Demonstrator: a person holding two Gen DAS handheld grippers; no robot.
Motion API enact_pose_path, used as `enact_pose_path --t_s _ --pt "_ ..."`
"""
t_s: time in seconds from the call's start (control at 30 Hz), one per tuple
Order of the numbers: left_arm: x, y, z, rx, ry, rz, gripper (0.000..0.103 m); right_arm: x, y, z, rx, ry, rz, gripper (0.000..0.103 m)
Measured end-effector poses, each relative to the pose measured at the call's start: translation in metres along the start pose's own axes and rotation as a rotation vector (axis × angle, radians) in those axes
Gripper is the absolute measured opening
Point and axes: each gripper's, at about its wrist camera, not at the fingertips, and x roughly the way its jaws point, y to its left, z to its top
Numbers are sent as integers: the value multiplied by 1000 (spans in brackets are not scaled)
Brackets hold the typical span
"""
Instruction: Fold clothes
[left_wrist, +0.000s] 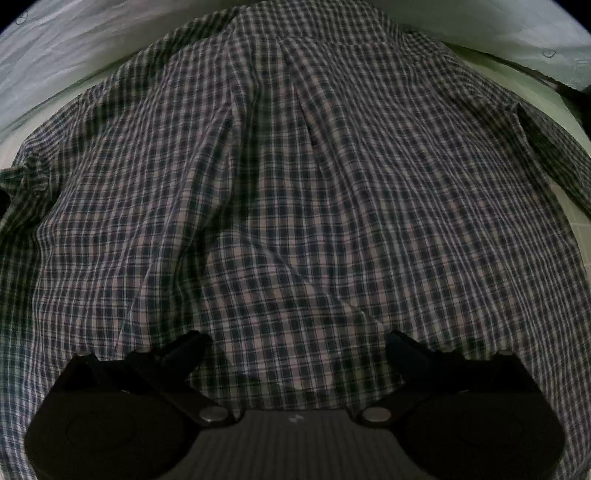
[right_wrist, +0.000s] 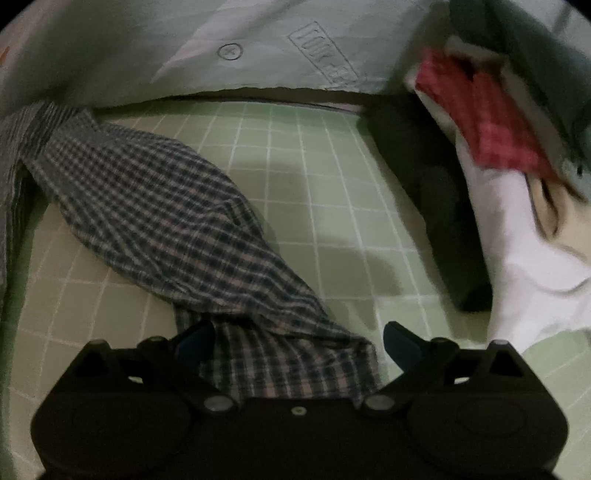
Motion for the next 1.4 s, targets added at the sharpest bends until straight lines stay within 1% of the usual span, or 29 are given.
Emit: enact_pose_path --t_s 0.1,0.2,0.3,0.4,0.43,0.47,0.5,0.53,0.57,0.6,0.63,0.67,0.73,0.8,0.9,0.93,0.97,1.0,1.03,1.07,1.1,1.13,1.2,1.23,1.27,1.33,1.4 --pt "1 0 5 -3 15 0 103 2 -5 -2 42 6 23 99" --pt "3 -1 9 -5 18 1 103 1 -5 -4 56 7 31 99" --pt "2 -2 9 -7 13 1 103 0 -4 -5 53 7 39 99" --pt "1 -2 4 -7 8 1 103 0 -6 -5 60 13 67 98" --pt "0 -1 3 -7 7 1 103 -1 -7 -5 66 12 84 92" --pt "0 -1 2 -6 7 1 103 -3 -8 -5 74 9 104 83" --pt "0 -1 2 -6 7 1 103 -5 -9 -6 73 5 105 78" --pt "-1 0 -1 -6 6 1 103 -7 -9 -5 70 0 105 62" --pt "-2 1 -4 -6 4 1 103 -8 -11 -4 69 -1 100 34" --pt "-2 1 -4 -5 2 1 103 -10 -12 -3 69 0 90 24" --pt "-2 1 -5 -5 1 1 103 -11 -12 -1 53 1 71 17" --pt "-2 1 -5 -5 -1 1 103 -11 -10 1 17 -2 43 13" --pt "-3 1 -5 -4 -1 1 103 -17 -1 3 -98 -33 -59 11" --pt "-3 1 -6 -4 0 1 103 -28 10 6 -225 -93 -187 11" --pt "-3 1 -7 -4 0 1 103 -49 34 4 -416 -253 -499 14" --pt "-4 1 -7 -4 -1 1 103 -51 43 -2 -478 -286 -587 20" --pt "-4 1 -8 -5 -3 1 103 -49 52 -11 -543 -309 -661 29" --pt "-4 1 -9 -5 -5 1 103 -44 58 -20 -586 -287 -672 32" --pt "-5 1 -9 -5 -6 1 103 -36 61 -30 -615 -239 -645 32" --pt "-5 1 -8 -4 -6 1 103 -29 63 -39 -624 -180 -599 32" --pt "-4 1 -7 -3 -5 1 103 -23 65 -47 -612 -119 -549 32" --pt "-4 1 -7 -2 -4 1 103 -20 66 -55 -592 -78 -515 32" --pt "-5 0 -8 -3 -4 1 103 -24 67 -63 -537 -52 -495 33" --pt "-5 0 -9 -3 -4 1 103 -29 66 -62 -483 -53 -481 37" --pt "-5 0 -9 -3 -5 1 103 -35 63 -59 -418 -55 -460 47" --pt "-3 -3 -4 -2 -2 0 103 -47 56 -52 -276 -64 -413 53" --pt "-2 -5 1 -2 3 0 103 -58 45 -45 -105 -92 -356 56"
